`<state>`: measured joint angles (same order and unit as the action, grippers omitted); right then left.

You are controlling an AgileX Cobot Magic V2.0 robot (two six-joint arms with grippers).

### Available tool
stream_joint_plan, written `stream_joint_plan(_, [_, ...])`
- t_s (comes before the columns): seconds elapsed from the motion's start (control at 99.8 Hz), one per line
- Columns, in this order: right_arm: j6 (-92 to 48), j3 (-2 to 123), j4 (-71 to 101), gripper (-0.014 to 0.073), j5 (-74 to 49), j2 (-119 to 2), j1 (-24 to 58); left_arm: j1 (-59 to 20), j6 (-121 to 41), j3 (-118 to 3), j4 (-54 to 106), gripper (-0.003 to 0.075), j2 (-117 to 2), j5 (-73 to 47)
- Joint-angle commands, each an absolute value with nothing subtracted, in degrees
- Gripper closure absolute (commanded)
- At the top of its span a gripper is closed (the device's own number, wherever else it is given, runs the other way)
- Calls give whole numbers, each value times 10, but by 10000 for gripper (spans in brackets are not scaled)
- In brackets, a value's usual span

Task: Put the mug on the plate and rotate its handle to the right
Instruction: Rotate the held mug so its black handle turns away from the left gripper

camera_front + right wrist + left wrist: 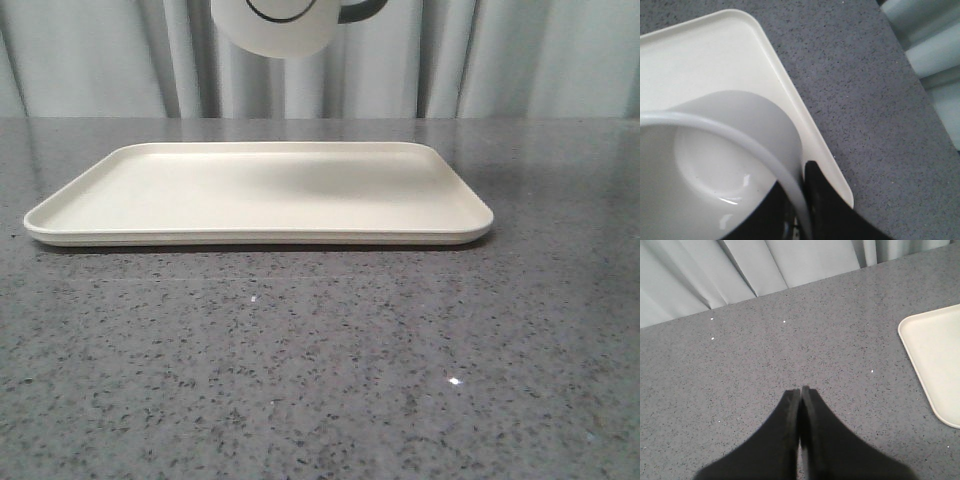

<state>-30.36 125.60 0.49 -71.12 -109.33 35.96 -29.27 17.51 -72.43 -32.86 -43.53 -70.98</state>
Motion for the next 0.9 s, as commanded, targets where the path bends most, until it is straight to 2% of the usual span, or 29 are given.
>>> stream_joint_plan(0.0, [-330,1274,17,710,-720,-1062,358,-295,181,-736,-348,740,-435,-676])
stream_joint_plan(0.891, [-313,1268,44,713,-754,-1152,356,-295,181,-736,-348,740,-435,-680])
